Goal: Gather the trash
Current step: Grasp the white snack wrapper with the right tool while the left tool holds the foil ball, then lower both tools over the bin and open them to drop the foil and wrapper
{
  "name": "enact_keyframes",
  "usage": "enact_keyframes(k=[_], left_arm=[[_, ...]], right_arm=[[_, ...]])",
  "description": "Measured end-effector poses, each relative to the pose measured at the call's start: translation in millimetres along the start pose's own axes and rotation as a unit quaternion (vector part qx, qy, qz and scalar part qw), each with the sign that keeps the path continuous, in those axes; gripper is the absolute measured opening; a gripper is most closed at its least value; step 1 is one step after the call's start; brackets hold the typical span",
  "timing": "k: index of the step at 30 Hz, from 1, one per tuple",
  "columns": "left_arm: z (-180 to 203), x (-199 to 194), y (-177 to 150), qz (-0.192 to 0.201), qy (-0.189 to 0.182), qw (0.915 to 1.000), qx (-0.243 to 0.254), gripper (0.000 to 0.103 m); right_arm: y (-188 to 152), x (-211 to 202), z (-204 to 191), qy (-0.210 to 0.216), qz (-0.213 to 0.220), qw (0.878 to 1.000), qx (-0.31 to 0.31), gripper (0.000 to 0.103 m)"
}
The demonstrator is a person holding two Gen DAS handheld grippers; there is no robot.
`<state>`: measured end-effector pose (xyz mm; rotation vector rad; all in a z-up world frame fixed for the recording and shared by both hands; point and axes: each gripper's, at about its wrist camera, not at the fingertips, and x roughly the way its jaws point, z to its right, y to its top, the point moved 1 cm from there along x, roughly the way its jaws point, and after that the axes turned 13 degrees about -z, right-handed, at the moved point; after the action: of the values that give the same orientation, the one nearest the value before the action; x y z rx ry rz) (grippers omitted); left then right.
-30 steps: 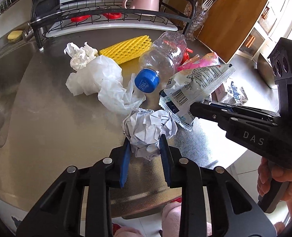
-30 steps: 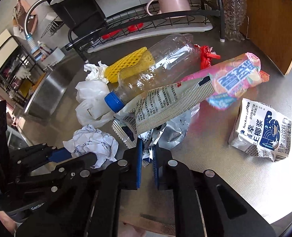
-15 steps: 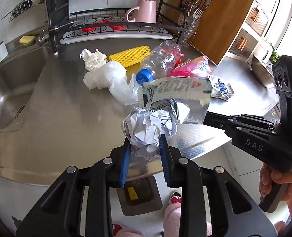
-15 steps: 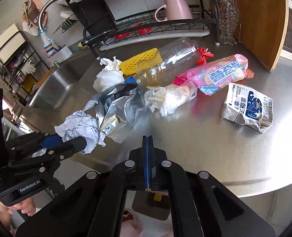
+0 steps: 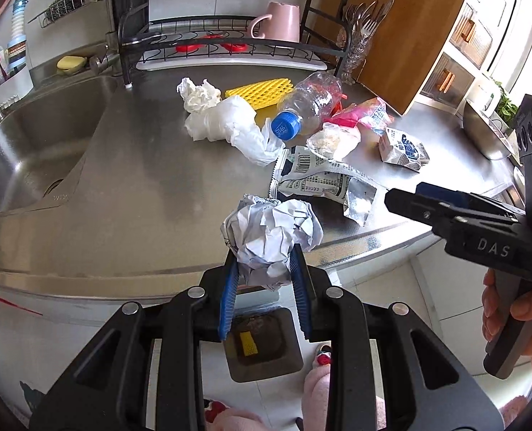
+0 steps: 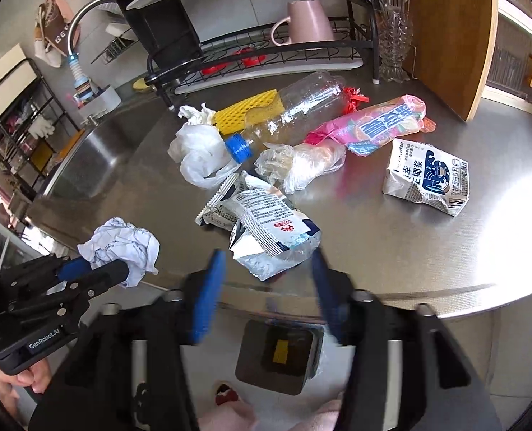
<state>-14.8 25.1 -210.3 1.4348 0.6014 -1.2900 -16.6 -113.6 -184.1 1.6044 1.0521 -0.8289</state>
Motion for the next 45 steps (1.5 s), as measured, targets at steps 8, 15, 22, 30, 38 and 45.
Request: enact_keyframes(k=[8,15,22,30,38,45], left_arm=[[-10,-1,4,0.002,-0.003,0.9997,-0.023,0.027],[-19,-2,4,-0.002,-0.003,0.9989,-0.048,0.027],[-27,-5,0,-0.003,0.006,0.998,-0.063,0.028],[-23,-11,-2,0.005,0.005,0.9986,-0.052,0.028],[-10,-18,-23,0.001,-0.005,0.9998,-0.02,0.028],[1,-15,-57,-0.022,-0.021,0.9995,0.004,0.028]], right_arm=[[13,18,-6,-0.032,-0.007,0.998,-0.046,0.071],[25,45,-11,-0.045,-0.023,0.994,-0.092,0.035],[28,55,-13,-0.021,-0.038,0.994,-0.098,0.004],[21,40,-19,0.0,-0.028,0.996,-0.088,0.002],[-13,7,-23,0.026,-0.022,0.997,-0.069,0.002],[-63,-10,-18,0.038,-0.033,0.998,-0.04,0.002]])
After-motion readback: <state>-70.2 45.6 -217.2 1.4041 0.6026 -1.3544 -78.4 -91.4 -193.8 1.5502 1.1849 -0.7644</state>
